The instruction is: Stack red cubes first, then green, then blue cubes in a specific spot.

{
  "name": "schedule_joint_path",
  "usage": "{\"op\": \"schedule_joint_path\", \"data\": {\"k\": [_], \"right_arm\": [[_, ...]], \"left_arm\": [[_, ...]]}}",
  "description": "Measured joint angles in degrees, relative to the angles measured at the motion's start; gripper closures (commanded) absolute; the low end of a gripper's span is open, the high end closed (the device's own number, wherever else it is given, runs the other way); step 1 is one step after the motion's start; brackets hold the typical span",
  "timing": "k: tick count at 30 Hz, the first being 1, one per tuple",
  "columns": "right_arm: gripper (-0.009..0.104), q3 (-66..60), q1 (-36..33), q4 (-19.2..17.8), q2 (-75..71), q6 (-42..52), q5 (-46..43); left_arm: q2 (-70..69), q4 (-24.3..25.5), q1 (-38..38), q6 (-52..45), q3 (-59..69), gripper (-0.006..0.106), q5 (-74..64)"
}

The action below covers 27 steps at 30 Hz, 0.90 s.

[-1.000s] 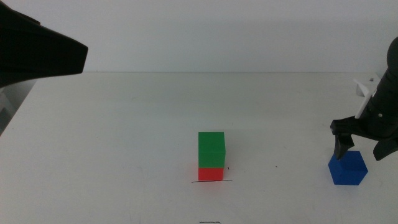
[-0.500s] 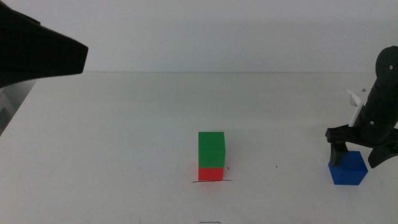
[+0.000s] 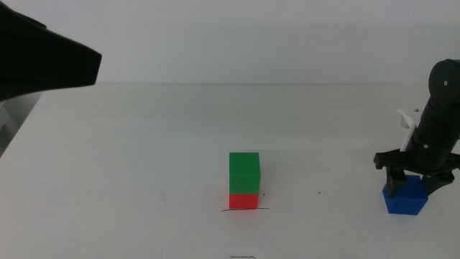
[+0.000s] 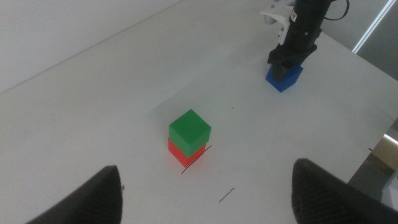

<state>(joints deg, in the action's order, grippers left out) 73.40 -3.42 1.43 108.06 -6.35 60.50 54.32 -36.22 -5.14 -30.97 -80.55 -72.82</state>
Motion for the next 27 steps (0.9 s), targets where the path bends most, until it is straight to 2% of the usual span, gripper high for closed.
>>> {"op": "schedule_joint_path", "data": {"k": [6, 12, 17, 25, 27], "right_arm": [[0.096, 0.00, -0.87, -0.22, -3.21, -0.81, 2.22], [0.096, 1.34, -0.94, -0.29, -9.73, -6.48, 8.27], [0.096, 4.95, -1.84, -1.43, -14.08, -9.58, 9.12], [0.096, 7.44, -11.08, -1.43, -15.15, -16.83, 9.67], [0.096, 8.34, -13.67, -2.62, -15.14, -19.45, 10.03]], "left_arm": [[0.00, 0.00, 0.00, 0.00, 0.00, 0.007, 0.00], [0.00, 0.00, 0.00, 0.00, 0.00, 0.007, 0.00], [0.00, 0.00, 0.00, 0.00, 0.00, 0.007, 0.00], [0.00, 0.00, 0.00, 0.00, 0.00, 0.007, 0.00], [0.00, 0.00, 0.00, 0.00, 0.00, 0.007, 0.00]]}}
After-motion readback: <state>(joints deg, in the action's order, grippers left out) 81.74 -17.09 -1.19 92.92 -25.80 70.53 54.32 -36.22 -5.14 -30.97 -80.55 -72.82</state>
